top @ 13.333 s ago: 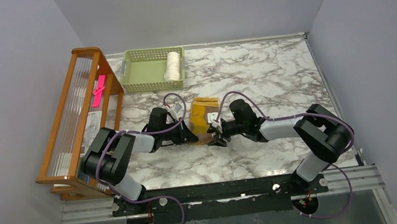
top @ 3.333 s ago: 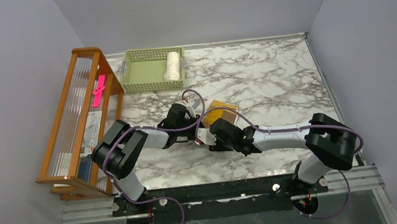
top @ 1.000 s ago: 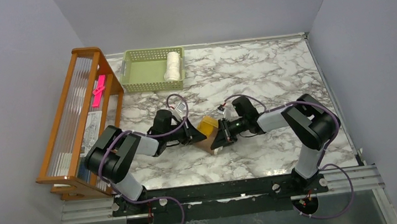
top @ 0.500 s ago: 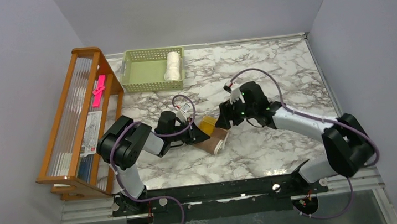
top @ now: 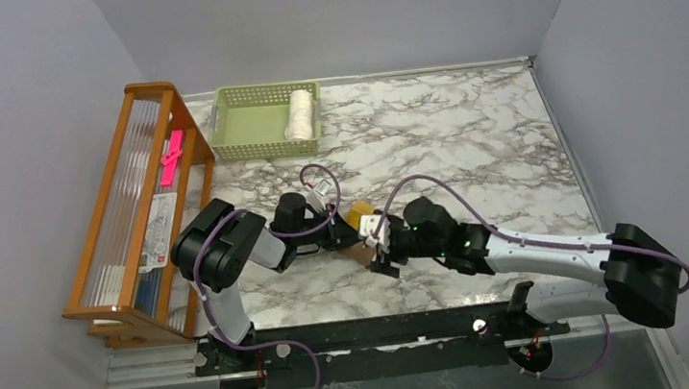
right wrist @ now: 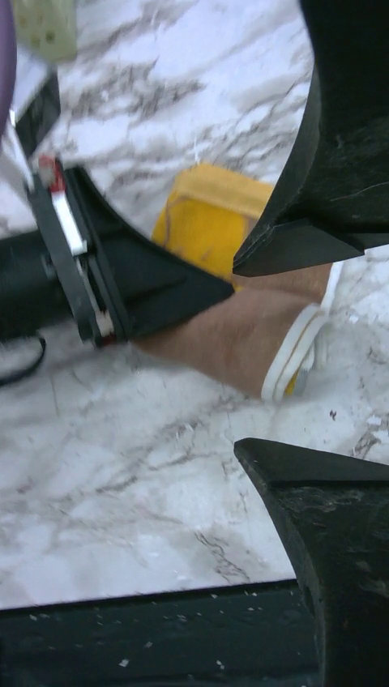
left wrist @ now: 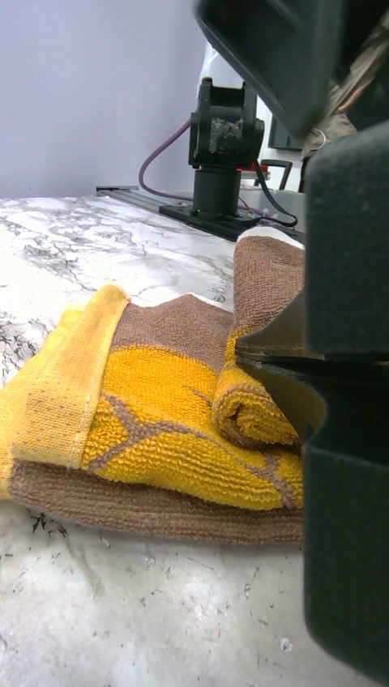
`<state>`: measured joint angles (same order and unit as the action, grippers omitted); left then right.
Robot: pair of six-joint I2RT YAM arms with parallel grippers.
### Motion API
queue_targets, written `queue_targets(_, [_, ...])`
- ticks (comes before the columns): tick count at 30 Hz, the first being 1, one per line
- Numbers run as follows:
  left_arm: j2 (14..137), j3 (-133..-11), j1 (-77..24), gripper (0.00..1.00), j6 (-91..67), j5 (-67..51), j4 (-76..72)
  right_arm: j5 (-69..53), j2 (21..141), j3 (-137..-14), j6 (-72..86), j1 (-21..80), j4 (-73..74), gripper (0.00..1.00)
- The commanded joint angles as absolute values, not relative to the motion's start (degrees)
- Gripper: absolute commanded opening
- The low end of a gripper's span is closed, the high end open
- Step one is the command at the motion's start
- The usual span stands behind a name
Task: Roll the towels
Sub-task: Roll the towel at the center of the board.
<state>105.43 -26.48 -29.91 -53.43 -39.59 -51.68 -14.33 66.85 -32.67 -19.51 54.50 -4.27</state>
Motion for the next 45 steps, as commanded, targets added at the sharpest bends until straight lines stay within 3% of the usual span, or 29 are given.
queue_targets(1, [109.2, -25.01, -30.28, 0.0, -48.8, -31.54, -40.26, -7.01, 72.64, -32.59, -25.09, 59.27, -3.39, 0.71])
queue_targets(13, [108.46, -25.03, -30.16, 0.0, -48.1, -30.76, -38.45, 1.39, 82.53, -34.45, -23.99, 61.35, -3.78, 0.61])
queue_targets(17, [107.54, -24.98, -30.09, 0.0, -48.36, -31.17, -37.81, 5.29, 86.37, -35.85, -22.15, 61.34, -1.99, 0.53])
queue_targets(21, [104.45, -24.56, -29.01, 0.0, -49.04, -31.7, -36.05, 9.07, 89.98, -38.38, -18.52, 61.29, 0.08, 0.38])
queue_targets(26, [95.57, -23.32, -24.99, 0.0, -49.96, -31.27, -30.58, 7.59, 90.22, -39.33, -14.39, 60.88, 1.09, 0.01])
queue_targets(32, [80.69, -23.77, -20.72, 0.0, -48.82, -24.99, -17.59, -4.6, 83.95, -39.82, -11.24, 56.29, -0.08, 0.01])
queue_targets(37, [69.51, -27.31, -20.04, 0.0, -46.36, -19.6, -7.22, -24.18, 83.3, -45.09, -7.14, 49.02, 5.29, 0.01])
queue_targets(45, [66.74, -29.41, -20.04, 0.0, -44.81, -23.16, -5.9, -44.04, 88.02, -40.12, 11.01, 41.61, -8.02, 0.01])
